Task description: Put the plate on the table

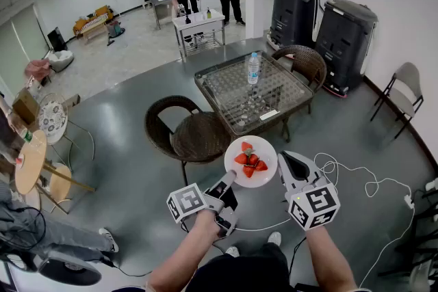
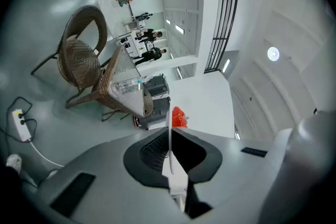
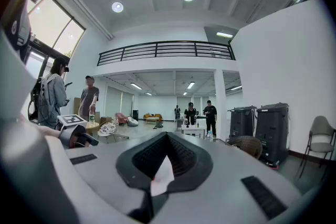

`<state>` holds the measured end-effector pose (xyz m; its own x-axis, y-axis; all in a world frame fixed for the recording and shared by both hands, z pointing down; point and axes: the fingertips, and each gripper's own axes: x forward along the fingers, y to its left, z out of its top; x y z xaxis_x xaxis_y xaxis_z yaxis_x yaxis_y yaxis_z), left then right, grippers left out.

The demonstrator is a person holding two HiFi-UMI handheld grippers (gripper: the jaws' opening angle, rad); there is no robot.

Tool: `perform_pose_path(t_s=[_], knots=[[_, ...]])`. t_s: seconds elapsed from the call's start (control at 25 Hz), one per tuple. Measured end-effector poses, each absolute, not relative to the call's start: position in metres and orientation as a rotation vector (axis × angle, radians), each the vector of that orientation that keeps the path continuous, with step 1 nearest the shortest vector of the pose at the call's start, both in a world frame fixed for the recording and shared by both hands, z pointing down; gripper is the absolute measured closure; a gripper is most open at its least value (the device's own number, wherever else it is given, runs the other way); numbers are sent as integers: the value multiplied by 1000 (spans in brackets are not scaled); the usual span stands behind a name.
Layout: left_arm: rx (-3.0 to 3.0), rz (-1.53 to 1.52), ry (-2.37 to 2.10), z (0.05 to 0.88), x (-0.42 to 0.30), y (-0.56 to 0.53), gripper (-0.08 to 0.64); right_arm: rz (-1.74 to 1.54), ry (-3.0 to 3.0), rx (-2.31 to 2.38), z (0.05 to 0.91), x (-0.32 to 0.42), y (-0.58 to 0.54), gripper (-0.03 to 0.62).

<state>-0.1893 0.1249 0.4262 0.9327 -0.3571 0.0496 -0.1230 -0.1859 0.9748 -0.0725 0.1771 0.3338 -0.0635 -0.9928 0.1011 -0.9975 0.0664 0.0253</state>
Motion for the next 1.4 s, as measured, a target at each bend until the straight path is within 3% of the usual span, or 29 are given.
perform_pose_path(t_s=[0.76,1.4], knots=[[1759,-216,-408,436,-164,125,541,109,-2263,2090,339,-38,177,588],[1713,-330,-541,437,-52,123,541,92,-2404,1885,344,75,159,588]])
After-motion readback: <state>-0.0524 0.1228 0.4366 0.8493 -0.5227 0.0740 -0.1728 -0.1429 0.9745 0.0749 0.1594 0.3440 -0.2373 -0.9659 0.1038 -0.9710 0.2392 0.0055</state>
